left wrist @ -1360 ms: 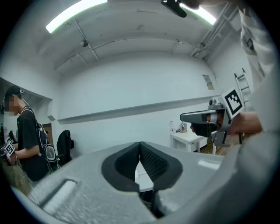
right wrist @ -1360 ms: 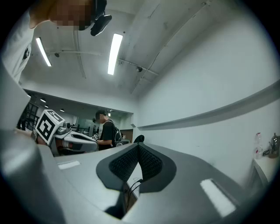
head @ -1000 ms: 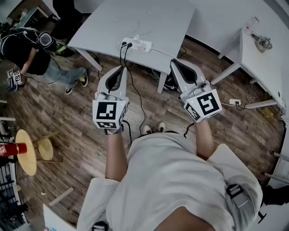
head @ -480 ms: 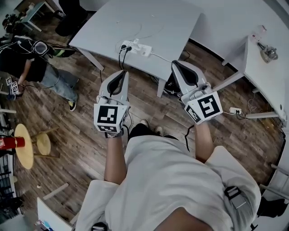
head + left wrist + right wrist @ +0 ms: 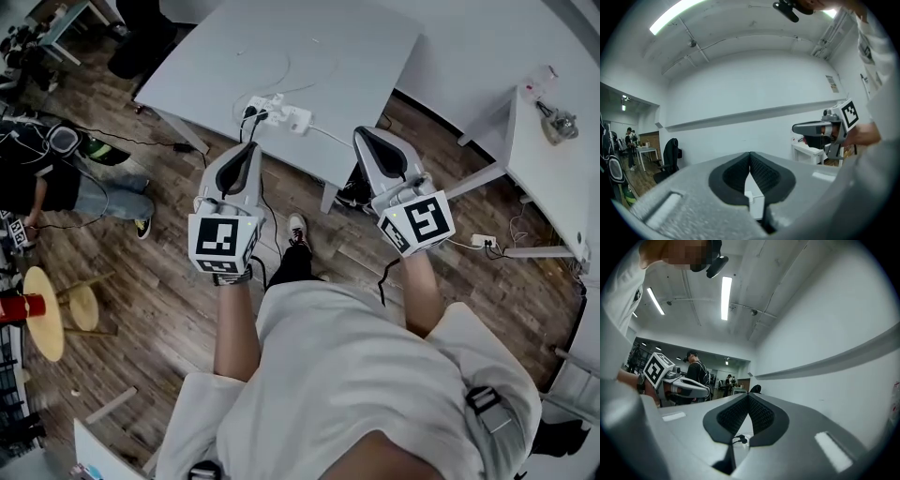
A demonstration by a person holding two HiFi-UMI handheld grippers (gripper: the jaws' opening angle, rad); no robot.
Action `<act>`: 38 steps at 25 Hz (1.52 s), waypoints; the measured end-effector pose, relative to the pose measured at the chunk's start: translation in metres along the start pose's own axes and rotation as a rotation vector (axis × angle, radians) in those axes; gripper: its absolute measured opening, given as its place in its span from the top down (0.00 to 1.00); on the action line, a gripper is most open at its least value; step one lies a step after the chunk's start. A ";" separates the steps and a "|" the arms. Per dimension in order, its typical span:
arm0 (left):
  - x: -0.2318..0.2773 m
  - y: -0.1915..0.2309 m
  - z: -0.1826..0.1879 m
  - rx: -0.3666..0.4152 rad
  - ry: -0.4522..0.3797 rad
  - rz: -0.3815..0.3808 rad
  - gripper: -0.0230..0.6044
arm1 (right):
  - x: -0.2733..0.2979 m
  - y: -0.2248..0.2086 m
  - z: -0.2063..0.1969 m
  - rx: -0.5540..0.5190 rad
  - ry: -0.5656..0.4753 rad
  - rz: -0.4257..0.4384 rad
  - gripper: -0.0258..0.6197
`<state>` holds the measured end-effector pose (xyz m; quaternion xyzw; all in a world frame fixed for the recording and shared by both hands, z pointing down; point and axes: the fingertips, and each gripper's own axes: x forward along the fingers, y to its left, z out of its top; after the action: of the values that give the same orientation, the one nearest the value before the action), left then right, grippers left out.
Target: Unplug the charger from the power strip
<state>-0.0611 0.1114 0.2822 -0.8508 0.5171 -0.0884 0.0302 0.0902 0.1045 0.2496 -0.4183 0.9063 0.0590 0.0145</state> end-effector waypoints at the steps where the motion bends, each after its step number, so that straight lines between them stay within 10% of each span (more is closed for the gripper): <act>1: 0.008 0.005 -0.002 -0.001 0.003 -0.002 0.96 | 0.008 -0.006 -0.002 -0.005 0.004 -0.002 0.96; 26: 0.188 0.124 -0.064 -0.078 0.102 -0.100 0.96 | 0.197 -0.105 -0.085 0.056 0.132 -0.050 0.96; 38: 0.204 0.114 -0.116 -0.089 0.237 -0.119 0.96 | 0.218 -0.112 -0.149 0.077 0.268 0.001 0.96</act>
<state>-0.0901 -0.1175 0.4045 -0.8641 0.4690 -0.1667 -0.0741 0.0367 -0.1504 0.3707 -0.4211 0.9019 -0.0321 -0.0910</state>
